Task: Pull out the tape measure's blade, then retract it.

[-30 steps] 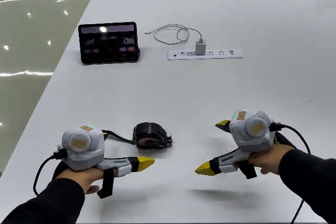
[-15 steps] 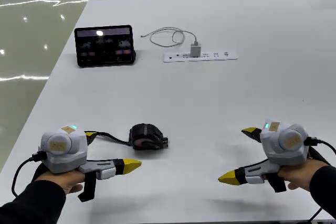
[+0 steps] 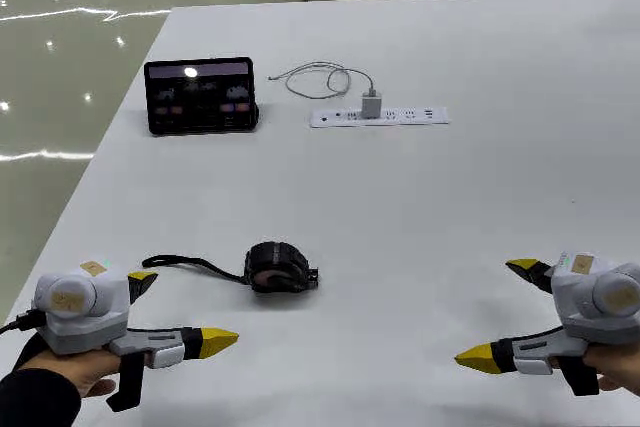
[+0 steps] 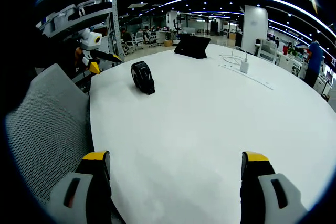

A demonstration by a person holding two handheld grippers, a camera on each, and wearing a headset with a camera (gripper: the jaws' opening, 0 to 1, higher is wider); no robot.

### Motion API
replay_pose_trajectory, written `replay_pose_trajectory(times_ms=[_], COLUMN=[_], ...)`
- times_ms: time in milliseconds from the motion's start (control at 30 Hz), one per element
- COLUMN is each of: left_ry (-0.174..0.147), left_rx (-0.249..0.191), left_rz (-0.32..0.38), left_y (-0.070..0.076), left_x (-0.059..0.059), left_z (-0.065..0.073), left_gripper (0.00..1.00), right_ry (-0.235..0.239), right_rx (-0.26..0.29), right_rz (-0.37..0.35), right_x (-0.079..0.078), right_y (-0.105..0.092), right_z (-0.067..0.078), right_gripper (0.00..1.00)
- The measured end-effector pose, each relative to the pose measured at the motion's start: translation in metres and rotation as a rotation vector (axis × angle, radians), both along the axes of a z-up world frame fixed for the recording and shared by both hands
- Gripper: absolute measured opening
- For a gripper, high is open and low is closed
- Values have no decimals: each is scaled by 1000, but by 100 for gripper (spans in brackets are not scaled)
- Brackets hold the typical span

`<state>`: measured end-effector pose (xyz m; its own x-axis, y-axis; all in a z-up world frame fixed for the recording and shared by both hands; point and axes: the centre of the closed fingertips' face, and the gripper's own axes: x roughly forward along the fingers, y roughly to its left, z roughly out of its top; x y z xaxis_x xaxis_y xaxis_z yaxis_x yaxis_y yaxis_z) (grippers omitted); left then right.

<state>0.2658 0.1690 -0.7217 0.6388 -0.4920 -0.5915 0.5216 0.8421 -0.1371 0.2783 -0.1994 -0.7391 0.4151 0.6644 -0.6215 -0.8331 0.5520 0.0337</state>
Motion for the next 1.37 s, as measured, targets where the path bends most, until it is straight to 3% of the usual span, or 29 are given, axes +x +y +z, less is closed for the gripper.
replay_pose_trajectory(times_ms=[67, 167, 200, 300, 600, 667, 733, 833, 933, 1367], left_ry=[6, 9, 23, 15, 22, 5, 30, 23, 28, 35], left_rx=[-1, -4, -13, -20, 13, 88, 20, 39, 20, 33], left_rz=[6, 0, -2, -1, -32, -1, -7, -4, -11, -23], left_y=[3, 5, 5, 6, 4, 16, 9, 11, 8, 11], left_x=[-2, -5, -7, -6, -8, -4, -7, -6, -6, -6], left_z=[0, 3, 3, 7, 8, 5, 6, 5, 7, 7], left_gripper=[100, 100, 100, 100, 100, 100, 100, 100, 100, 100], right_ry=[19, 14, 10, 0, -10, -7, -6, -1, -9, -8], right_rx=[5, 6, 8, 0, -35, -38, -33, -28, -31, -34], right_rz=[-3, -16, -29, -34, -51, -58, -60, -66, -68, -79], right_x=[-4, -5, -5, -8, -10, -10, -11, -12, -10, -10], right_y=[-7, -16, -19, -24, -45, -45, -45, -44, -44, -51], right_z=[-3, -2, 0, 3, 1, 2, 3, 3, 3, 4], right_gripper=[100, 100, 100, 100, 100, 100, 100, 100, 100, 100])
